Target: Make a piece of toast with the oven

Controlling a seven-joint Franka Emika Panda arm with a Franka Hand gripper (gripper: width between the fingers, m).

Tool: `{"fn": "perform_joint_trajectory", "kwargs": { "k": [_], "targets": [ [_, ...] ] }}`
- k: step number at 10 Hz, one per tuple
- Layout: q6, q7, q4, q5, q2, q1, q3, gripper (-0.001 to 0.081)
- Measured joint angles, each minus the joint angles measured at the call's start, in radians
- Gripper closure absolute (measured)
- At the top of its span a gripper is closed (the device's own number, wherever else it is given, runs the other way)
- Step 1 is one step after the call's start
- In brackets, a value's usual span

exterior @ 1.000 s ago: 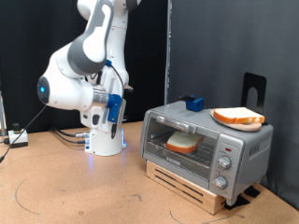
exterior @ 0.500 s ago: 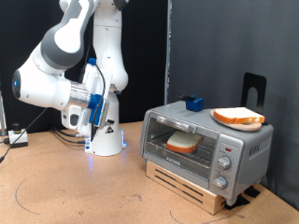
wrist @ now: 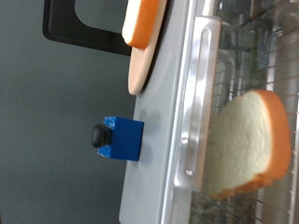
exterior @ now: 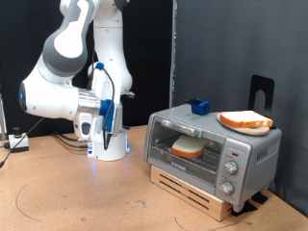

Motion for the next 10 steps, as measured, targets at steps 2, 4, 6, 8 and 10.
{"fn": "perform_joint_trajectory", "kwargs": {
  "k": [2, 4, 6, 8, 10],
  "targets": [
    [0.044, 0.059, 0.048, 0.0, 0.089, 0.032, 0.017, -0.0001],
    [0.116, 0.129, 0.085, -0.001, 0.154, 0.071, 0.022, -0.0001],
    [0.106, 0.128, 0.081, 0.029, 0.158, 0.071, 0.023, -0.0001],
    [0.153, 0.097, 0.078, 0.162, 0.198, 0.089, 0.042, -0.0001],
    [0.137, 0.192, 0.133, 0.102, 0.284, 0.146, 0.044, -0.0001]
  ]
}}
